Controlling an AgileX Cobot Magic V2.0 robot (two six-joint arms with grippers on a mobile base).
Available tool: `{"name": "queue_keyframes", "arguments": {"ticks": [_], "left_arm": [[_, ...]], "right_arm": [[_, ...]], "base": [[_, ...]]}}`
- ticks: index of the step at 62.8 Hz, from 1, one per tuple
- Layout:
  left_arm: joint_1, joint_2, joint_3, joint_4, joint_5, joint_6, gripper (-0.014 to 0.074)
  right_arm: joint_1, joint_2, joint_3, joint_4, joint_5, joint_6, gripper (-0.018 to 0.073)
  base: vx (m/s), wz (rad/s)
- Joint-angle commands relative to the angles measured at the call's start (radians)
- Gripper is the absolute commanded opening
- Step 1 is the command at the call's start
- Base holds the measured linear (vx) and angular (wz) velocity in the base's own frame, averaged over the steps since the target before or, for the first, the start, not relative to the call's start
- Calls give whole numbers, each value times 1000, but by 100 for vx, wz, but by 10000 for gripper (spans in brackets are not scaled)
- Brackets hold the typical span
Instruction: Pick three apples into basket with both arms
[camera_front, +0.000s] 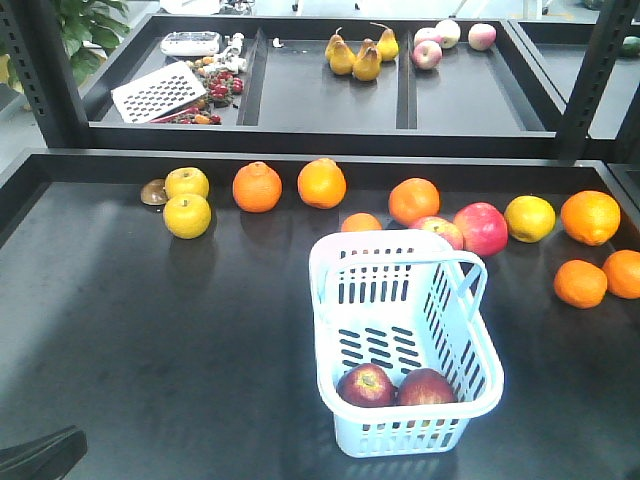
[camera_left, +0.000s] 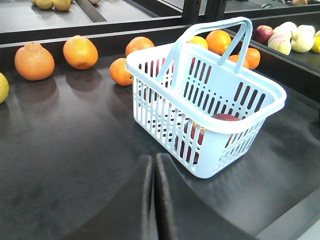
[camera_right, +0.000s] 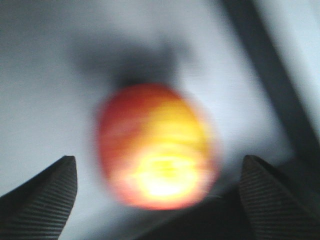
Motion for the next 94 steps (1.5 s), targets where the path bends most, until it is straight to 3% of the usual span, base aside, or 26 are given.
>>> {"name": "queue_keyframes", "arguments": {"ticks": [1, 41, 71, 79, 86, 94], "left_arm": [[0, 8, -20, 5, 18, -8, -8], [0, 8, -20, 5, 17, -8, -8], [0, 8, -20, 5, 17, -8, -8], [0, 8, -20, 5, 17, -8, -8], [0, 8, -20, 5, 17, -8, -8], [0, 8, -20, 5, 17, -8, -8]], "right_arm": [[-5, -35, -25, 13, -17, -28, 612], [-5, -28, -19, -50, -66, -15, 594], [-1, 104, -19, -31, -84, -19, 575], [-1, 97, -20, -21, -76, -19, 484], [-1, 71, -20, 6, -67, -36, 315], [-1, -14, -21, 95, -68, -143, 97]], "base": [[0, 0], [0, 0], [0, 0], [0, 0], [0, 0], [0, 0]]}}
